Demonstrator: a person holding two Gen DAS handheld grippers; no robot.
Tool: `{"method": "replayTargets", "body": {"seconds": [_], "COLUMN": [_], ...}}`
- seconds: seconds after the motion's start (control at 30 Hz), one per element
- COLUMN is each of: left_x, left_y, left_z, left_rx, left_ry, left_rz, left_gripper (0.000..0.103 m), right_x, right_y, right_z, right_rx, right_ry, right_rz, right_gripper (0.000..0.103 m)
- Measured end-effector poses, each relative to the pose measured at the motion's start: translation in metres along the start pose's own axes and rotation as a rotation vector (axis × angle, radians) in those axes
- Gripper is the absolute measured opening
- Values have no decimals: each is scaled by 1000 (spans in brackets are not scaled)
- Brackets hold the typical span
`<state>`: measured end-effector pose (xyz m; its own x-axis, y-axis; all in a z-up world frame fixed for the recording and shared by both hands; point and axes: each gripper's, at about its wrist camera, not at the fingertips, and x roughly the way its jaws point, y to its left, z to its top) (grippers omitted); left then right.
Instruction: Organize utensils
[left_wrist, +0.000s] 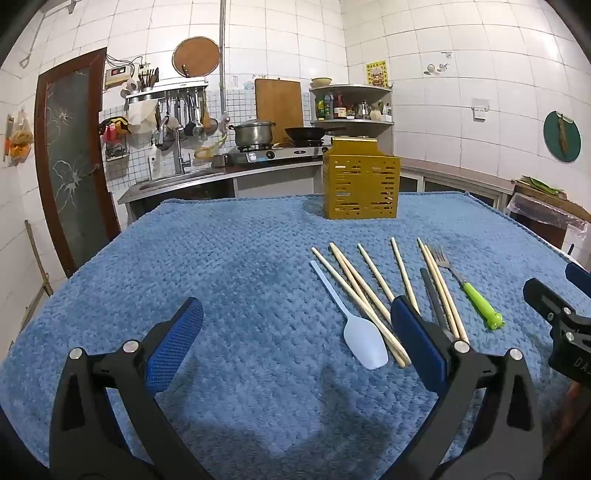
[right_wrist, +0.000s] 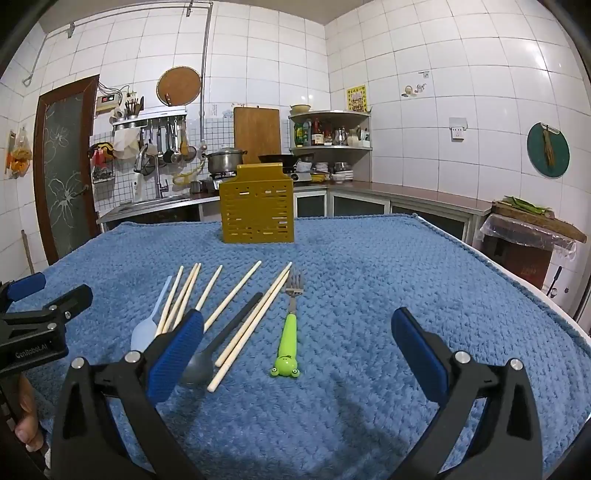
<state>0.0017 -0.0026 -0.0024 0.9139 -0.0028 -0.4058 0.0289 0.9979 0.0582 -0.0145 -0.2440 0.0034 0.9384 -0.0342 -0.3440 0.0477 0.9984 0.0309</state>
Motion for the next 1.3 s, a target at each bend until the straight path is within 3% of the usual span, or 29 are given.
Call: {"method": "replayTargets", "body": {"seconds": [1.3], "left_x": [3], "left_y": [-6], "left_z": [-4], "left_rx": [-5], "left_ry": [6], "left_rz": [-13], "left_gripper": [98], "right_x": [7], "right_y": [-5], "right_z": [-3], "right_rx": [11], "right_ry": [2], "right_rz": [-7], "right_gripper": [99]}}
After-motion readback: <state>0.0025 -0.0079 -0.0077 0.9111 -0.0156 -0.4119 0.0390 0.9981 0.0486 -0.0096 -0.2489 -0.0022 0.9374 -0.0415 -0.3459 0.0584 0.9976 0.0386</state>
